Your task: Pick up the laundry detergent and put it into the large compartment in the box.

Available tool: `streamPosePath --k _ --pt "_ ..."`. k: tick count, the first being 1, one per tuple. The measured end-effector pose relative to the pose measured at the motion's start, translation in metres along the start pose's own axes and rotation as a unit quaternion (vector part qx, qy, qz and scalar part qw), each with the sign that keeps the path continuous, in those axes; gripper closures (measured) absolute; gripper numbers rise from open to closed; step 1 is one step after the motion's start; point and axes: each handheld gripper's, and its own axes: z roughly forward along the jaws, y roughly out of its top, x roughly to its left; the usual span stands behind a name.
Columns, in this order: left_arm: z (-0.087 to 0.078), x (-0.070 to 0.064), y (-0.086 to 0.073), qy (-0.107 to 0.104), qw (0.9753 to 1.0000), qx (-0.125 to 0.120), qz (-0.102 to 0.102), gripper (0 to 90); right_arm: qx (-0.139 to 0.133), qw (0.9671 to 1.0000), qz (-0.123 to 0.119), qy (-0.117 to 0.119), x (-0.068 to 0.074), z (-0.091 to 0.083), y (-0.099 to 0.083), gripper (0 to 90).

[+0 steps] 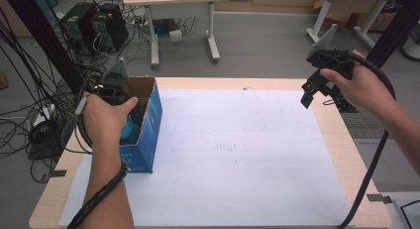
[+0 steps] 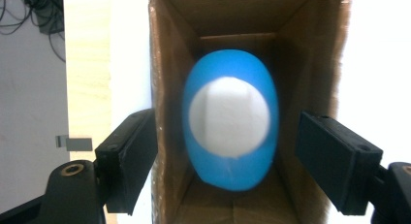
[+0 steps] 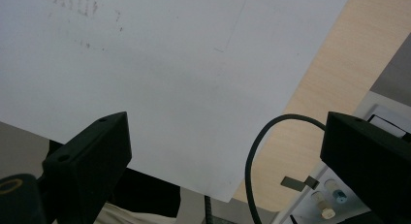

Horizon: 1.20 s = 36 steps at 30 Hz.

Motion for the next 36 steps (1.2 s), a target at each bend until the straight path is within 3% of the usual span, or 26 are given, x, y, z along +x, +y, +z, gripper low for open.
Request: streamPosePath --k 9,22,33,36 --pt "-0.026 -0.010 -0.010 -0.007 0.9995 -0.028 0.016 12.5 -0.006 1.0000 0.001 0.005 -0.001 -0.003 -0.004 4.0" --pt "-0.058 -0.039 -0.018 -0.025 0.9976 -0.053 0.035 7.9 -0.015 0.9998 -0.001 0.011 0.003 -0.005 -0.010 4.0" --pt "-0.063 -0.079 -0.007 -0.041 0.9957 -0.049 0.067 6.3 -0.018 0.9998 0.000 0.009 0.005 -0.007 -0.014 3.9" --pt "-0.060 -0.091 -0.003 -0.047 0.9943 -0.044 0.085 6.3 -0.019 0.9998 0.000 0.009 0.005 -0.007 -0.015 3.9"
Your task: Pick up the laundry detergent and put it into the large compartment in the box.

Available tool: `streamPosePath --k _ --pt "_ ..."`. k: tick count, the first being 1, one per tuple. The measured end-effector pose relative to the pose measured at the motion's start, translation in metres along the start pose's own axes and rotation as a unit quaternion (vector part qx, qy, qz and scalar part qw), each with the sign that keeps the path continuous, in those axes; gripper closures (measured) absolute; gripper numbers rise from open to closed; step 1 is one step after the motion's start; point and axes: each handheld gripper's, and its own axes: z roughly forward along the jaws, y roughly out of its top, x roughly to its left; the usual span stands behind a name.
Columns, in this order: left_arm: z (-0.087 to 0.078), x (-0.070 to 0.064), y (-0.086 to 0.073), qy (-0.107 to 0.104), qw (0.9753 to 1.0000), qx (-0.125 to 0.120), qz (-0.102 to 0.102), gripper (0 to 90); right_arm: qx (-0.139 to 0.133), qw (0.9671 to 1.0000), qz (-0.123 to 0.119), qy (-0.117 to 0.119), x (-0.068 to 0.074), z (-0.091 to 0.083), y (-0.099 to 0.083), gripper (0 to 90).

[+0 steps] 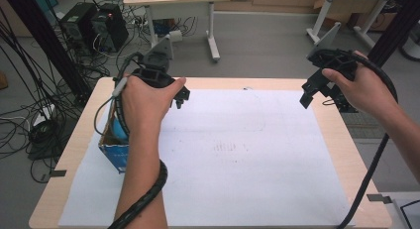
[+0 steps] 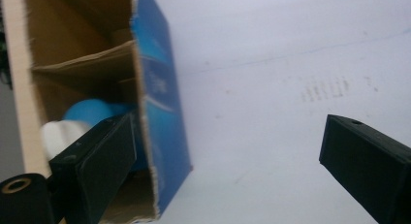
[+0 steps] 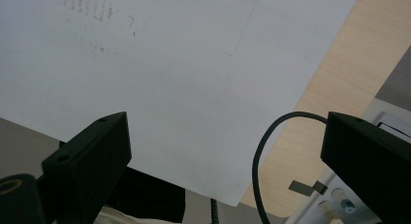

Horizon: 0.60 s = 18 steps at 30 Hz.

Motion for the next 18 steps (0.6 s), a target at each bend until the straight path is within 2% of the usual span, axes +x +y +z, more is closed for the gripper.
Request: streamPosePath --k 4,7,9,15,18 --pt "0.004 -0.007 0.004 -0.003 1.0000 0.002 0.008 6.4 0.004 1.0000 -0.001 0.001 -0.001 0.002 0.001 3.9" --pt "0.008 -0.015 0.009 0.004 0.9999 0.009 0.013 6.5 0.000 1.0000 -0.001 0.003 -0.002 0.003 0.001 4.0" --pt "0.009 -0.017 0.010 -0.002 0.9999 0.005 0.015 6.5 -0.003 1.0000 -0.002 0.002 -0.002 0.003 0.001 3.9" --pt "0.013 -0.022 0.013 -0.001 0.9998 0.007 0.021 6.5 -0.005 1.0000 -0.003 0.007 -0.005 0.002 0.001 3.9" --pt "0.015 -0.020 0.010 -0.006 0.9997 -0.002 0.023 6.5 -0.010 0.9999 -0.003 0.000 -0.004 0.001 0.000 3.9"
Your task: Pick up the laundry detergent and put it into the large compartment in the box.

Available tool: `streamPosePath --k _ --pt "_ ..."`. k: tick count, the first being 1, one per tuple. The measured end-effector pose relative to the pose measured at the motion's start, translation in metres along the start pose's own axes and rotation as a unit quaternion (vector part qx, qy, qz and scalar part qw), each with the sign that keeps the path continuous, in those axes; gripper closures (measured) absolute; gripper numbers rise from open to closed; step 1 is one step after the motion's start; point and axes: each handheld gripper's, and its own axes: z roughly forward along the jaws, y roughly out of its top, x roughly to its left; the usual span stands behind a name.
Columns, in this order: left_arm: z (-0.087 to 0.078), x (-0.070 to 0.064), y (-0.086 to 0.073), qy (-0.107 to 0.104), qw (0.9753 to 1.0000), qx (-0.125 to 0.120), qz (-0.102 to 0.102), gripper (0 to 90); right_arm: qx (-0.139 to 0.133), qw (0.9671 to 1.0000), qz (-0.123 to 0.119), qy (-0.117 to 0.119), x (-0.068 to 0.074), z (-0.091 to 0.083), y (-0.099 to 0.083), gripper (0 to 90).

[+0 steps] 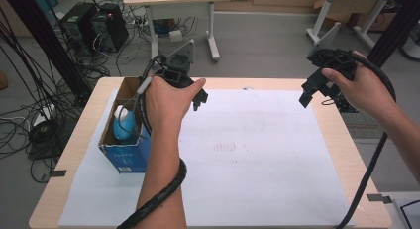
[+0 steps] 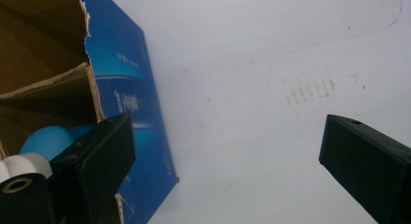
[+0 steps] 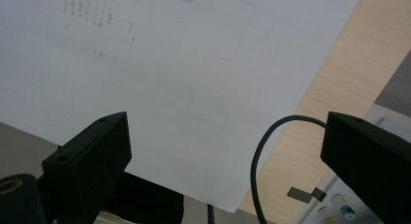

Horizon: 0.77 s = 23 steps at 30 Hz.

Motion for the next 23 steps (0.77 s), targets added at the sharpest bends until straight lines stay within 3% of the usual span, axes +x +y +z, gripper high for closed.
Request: streamPosePath --k 23 --pt "0.013 -0.003 0.003 -0.016 0.9998 0.010 -0.002 6.7 0.002 1.0000 -0.008 0.002 -0.001 0.000 0.001 3.9"
